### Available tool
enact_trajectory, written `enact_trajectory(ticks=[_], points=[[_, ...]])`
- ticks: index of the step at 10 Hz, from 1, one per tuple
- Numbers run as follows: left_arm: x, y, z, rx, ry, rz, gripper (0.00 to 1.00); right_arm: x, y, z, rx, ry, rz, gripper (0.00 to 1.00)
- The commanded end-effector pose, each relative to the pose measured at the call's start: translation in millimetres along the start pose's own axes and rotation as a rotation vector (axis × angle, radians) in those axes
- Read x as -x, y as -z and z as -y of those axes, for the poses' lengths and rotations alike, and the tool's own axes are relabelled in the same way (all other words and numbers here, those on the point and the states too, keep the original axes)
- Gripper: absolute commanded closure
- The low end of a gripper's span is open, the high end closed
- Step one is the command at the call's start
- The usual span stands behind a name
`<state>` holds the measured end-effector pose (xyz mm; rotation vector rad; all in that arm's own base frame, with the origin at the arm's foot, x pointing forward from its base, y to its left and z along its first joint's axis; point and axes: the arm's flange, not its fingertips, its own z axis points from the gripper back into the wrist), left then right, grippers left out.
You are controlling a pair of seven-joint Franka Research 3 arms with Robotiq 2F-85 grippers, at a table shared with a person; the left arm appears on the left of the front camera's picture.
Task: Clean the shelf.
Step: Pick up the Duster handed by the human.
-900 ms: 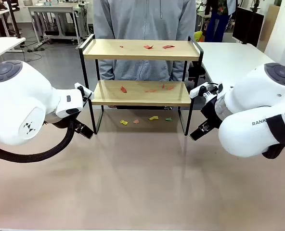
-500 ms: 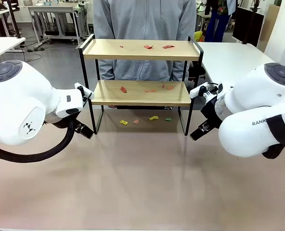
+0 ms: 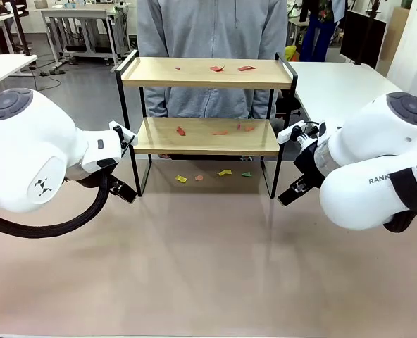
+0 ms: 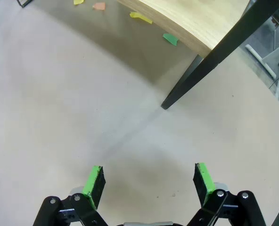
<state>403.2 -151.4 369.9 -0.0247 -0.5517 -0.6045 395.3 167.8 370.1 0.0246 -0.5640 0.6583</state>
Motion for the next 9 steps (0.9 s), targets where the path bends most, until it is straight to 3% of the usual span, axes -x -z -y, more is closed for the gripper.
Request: enact_trajectory(ticks=[1,2,4,6,9], points=[[0,0,0,0.0,0.0,0.0,0.0,0,0,0,0.0,0.001,0.001,0.0],[-10,-15,-2,0.055,0.074,0.014,0.0,0,0,0,0.0,0.0,0.0,0.0],[-34,-54,-18,0.121,0.061,0.05,0.0,-30,-34,27,-0.023,0.027,0.062,0.0],[-53,-89,-33,0.174,0.089,0.035,0.0,-37,-61,62,-0.088,0.036,0.099,0.0],[-57,-122,-90,0.364,0.18,0.072,0.0,-29,-95,138,-0.273,-0.135,0.227,0.0]])
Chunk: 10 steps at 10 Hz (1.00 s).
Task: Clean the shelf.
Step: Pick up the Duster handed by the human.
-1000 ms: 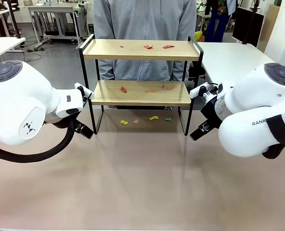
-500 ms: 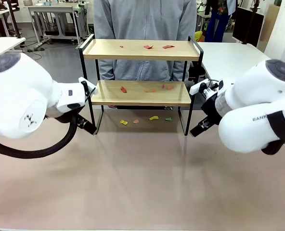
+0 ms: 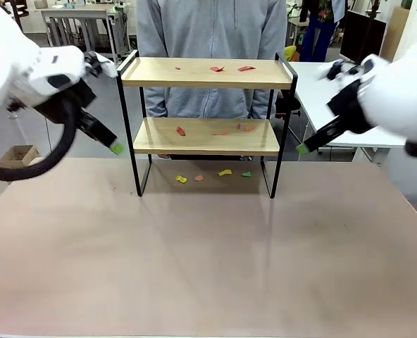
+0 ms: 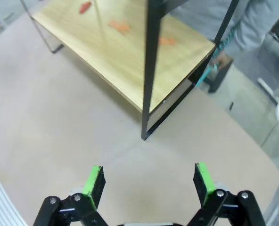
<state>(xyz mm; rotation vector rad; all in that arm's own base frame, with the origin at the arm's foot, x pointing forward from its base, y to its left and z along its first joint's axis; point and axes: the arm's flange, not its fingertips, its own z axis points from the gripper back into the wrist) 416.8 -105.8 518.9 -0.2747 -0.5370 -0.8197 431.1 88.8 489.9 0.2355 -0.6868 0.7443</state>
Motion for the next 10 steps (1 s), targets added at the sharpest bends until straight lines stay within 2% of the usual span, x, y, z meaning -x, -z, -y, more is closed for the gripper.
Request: enact_trajectory(ticks=[1,4,5,6,7,8,10], points=[[14,-14,-50,0.152,0.098,0.042,0.0,16,-16,64,-0.187,-0.174,0.113,0.0],[44,-20,-114,0.303,0.263,0.206,0.0,46,-20,123,-0.348,-0.295,0.285,0.0],[51,-13,-120,0.327,0.291,0.285,0.0,55,-15,137,-0.366,-0.308,0.323,0.0],[56,-6,-118,0.295,0.288,0.295,0.0,63,-11,140,-0.411,-0.285,0.37,0.0],[56,-6,-104,0.233,0.215,0.202,0.0,58,-43,113,-0.292,-0.298,0.31,0.0],[63,-20,-115,0.274,0.281,0.28,0.0,58,-43,113,-0.292,-0.298,0.31,0.0],[63,-20,-115,0.274,0.281,0.28,0.0,58,-43,113,-0.292,-0.298,0.31,0.0]])
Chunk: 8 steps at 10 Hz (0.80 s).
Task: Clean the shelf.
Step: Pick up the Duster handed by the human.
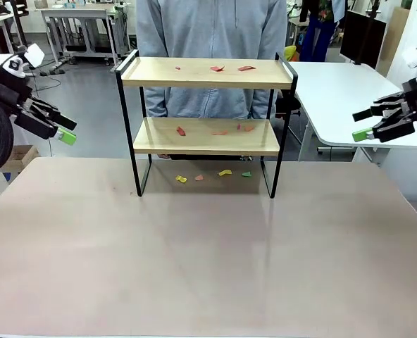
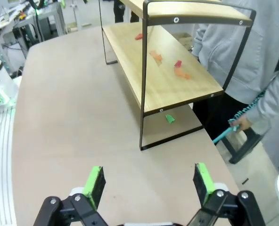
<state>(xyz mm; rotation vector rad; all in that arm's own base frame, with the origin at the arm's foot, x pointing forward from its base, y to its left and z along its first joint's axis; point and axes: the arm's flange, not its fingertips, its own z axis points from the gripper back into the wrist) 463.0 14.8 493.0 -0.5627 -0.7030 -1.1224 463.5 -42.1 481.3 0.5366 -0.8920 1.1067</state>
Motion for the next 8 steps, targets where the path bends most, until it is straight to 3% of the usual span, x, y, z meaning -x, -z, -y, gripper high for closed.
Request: enact_trajectory(ticks=[1,2,3,5,8], points=[[-2,-5,1,0.006,0.023,0.033,0.0,-6,-7,-5,0.012,-0.013,0.017,0.0],[0,0,0,0.0,0.0,0.0,0.0,-6,-7,-5,0.012,-0.013,0.017,0.0],[6,-11,-32,0.042,0.029,0.169,0.0,-4,-3,-2,0.008,-0.007,-0.013,0.0],[46,-13,-78,0.084,0.0,0.266,0.0,25,-5,39,-0.024,0.03,0.156,0.0],[78,-4,-112,0.188,0.065,0.389,0.0,66,8,88,-0.007,0.015,0.299,0.0]])
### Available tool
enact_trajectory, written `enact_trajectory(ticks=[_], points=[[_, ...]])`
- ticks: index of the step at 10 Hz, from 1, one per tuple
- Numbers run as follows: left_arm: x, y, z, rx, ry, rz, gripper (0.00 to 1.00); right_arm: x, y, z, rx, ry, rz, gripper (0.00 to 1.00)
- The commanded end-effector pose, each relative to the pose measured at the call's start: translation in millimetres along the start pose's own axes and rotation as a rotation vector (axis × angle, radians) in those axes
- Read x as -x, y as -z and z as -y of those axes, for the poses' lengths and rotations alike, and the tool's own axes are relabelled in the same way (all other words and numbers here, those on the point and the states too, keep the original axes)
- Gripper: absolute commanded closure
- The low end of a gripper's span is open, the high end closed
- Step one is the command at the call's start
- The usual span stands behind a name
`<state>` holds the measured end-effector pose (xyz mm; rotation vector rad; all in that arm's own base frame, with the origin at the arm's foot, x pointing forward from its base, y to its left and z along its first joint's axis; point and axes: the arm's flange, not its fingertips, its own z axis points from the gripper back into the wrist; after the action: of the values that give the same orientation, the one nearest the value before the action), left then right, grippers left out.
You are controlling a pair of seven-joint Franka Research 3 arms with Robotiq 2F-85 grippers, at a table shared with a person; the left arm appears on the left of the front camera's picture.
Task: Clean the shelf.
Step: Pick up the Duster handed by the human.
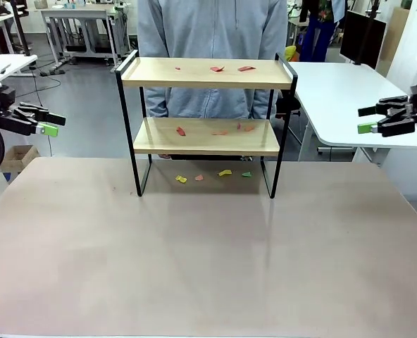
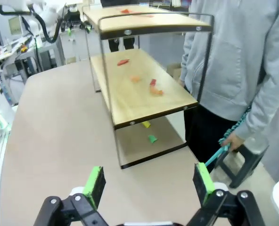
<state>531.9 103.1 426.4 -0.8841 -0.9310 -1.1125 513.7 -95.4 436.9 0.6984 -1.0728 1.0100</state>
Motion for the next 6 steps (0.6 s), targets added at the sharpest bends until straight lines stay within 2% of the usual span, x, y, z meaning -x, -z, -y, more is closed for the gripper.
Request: enact_trajectory(ticks=[1,3,6], points=[[6,-1,-23,0.046,0.088,0.083,0.0,19,5,32,-0.01,-0.05,0.095,0.0],[29,-5,-45,0.079,0.165,0.177,0.0,44,2,52,-0.025,-0.05,0.191,0.0],[48,-6,-64,0.116,0.234,0.249,0.0,65,-2,76,-0.022,-0.042,0.246,0.0]])
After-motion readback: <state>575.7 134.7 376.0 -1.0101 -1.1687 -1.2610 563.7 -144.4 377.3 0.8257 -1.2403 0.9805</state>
